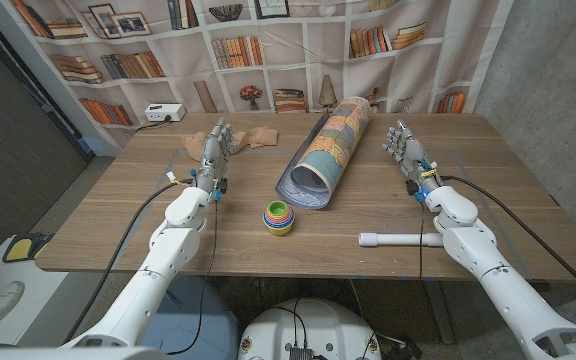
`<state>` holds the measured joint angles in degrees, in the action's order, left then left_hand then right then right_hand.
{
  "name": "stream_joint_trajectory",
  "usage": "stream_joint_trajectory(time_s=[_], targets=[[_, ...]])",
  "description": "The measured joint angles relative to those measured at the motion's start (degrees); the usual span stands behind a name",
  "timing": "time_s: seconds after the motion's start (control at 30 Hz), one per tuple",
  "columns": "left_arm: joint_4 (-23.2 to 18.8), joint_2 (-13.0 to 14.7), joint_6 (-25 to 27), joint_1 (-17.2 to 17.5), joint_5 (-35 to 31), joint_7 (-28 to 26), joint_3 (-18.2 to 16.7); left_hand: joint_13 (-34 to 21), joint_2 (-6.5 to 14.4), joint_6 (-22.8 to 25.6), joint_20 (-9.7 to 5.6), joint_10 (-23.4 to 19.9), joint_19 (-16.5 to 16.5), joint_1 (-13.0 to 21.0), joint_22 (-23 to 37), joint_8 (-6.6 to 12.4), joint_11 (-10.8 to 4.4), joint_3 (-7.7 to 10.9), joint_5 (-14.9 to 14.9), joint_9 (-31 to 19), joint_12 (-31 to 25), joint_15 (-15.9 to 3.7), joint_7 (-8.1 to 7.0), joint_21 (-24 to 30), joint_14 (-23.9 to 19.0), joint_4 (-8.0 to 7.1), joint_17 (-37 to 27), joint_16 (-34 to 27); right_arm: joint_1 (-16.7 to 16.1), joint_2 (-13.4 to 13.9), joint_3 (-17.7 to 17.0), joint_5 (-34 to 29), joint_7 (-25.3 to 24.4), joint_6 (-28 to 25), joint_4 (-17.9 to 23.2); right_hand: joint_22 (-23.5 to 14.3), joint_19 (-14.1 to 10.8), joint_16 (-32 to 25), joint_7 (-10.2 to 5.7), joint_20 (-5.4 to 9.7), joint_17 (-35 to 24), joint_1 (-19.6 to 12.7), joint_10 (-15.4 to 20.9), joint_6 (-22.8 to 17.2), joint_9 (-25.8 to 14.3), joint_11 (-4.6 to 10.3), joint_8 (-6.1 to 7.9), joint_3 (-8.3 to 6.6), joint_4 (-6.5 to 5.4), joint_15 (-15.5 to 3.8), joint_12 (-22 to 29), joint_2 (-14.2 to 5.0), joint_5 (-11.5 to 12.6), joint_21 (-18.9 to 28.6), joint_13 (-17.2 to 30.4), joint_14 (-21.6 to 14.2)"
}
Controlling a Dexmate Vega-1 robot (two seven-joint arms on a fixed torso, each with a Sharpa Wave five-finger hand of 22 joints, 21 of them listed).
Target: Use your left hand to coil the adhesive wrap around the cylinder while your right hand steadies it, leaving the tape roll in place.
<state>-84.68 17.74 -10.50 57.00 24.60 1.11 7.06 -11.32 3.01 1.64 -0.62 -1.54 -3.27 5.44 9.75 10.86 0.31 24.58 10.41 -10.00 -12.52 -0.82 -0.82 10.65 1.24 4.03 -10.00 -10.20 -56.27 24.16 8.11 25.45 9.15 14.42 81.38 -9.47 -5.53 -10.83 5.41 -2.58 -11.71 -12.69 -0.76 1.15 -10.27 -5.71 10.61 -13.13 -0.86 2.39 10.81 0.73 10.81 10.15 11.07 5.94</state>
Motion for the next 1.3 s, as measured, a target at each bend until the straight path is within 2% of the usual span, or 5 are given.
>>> stream_joint_trajectory(time_s=[0.37,0.43,0.73,0.87,1.3], targets=[[0.0,-0.2,-0.8,0.2,0.0,-0.5,0.1,0.0,0.0,0.0,0.00,0.0,0.0,0.0,0.0,0.00,0.00,0.00,0.0,0.0,0.0,0.00,0.00,0.0,0.0,0.00,0.0,0.0,-1.4,1.7,0.6,-1.4,-1.1,-1.5,2.7,0.0,0.7,0.0,0.00,0.08,0.0,-0.8,-0.3,0.0,0.0,0.31,0.00,0.00,0.48,-0.03,0.2,-0.30,0.0,0.0,0.0,0.6],[0.0,-0.2,-1.2,0.2,-0.1,-0.6,0.2,0.0,0.0,0.0,0.00,0.0,0.0,0.0,0.0,0.00,0.00,-0.03,0.0,0.0,0.0,0.00,0.00,0.0,0.0,0.02,0.0,0.0,-2.2,3.3,0.9,-1.8,-1.3,-2.0,4.8,0.0,1.1,0.0,0.00,0.13,0.0,-0.8,-0.3,0.0,0.0,0.31,0.00,-0.17,0.64,-0.02,0.2,-0.30,0.0,0.0,0.0,1.2],[0.0,0.2,-0.7,0.0,0.2,0.2,0.3,0.0,0.0,0.0,0.00,0.0,0.0,0.0,0.0,0.00,0.00,-0.26,0.0,0.0,0.0,0.00,0.00,0.0,0.0,0.25,0.0,0.0,-4.0,6.0,1.5,-3.5,-3.5,-4.6,8.8,0.0,1.2,0.0,-0.41,0.21,0.3,-1.0,-0.6,0.4,0.0,0.61,0.00,-0.40,0.87,-0.33,0.2,-0.53,0.0,0.0,0.0,1.5],[0.1,0.3,-0.3,-0.3,0.4,0.6,0.3,0.0,0.0,0.0,0.01,0.0,0.0,0.0,0.0,0.00,0.00,-0.25,0.0,0.0,0.0,0.00,0.00,0.0,0.0,0.25,0.0,0.0,-4.7,6.7,1.7,-4.2,-4.6,-4.9,10.0,0.0,1.2,0.0,-0.41,0.22,0.3,-1.4,-0.6,0.4,0.0,0.66,0.00,-0.31,1.27,-0.33,0.2,-0.69,0.0,0.0,0.0,1.5],[0.1,1.2,-0.2,-0.2,0.6,1.6,0.2,0.0,0.0,0.0,0.01,0.0,0.0,0.0,0.0,0.00,0.00,-0.08,0.0,0.0,0.0,0.00,0.00,0.0,0.0,0.41,0.0,0.0,-6.1,8.8,2.9,-7.6,-8.5,-6.2,13.5,0.0,1.2,0.0,-0.42,0.22,0.3,-1.7,-0.3,0.4,0.0,0.96,0.21,-0.34,1.29,-0.55,0.4,-0.83,0.0,0.2,0.0,1.3]])
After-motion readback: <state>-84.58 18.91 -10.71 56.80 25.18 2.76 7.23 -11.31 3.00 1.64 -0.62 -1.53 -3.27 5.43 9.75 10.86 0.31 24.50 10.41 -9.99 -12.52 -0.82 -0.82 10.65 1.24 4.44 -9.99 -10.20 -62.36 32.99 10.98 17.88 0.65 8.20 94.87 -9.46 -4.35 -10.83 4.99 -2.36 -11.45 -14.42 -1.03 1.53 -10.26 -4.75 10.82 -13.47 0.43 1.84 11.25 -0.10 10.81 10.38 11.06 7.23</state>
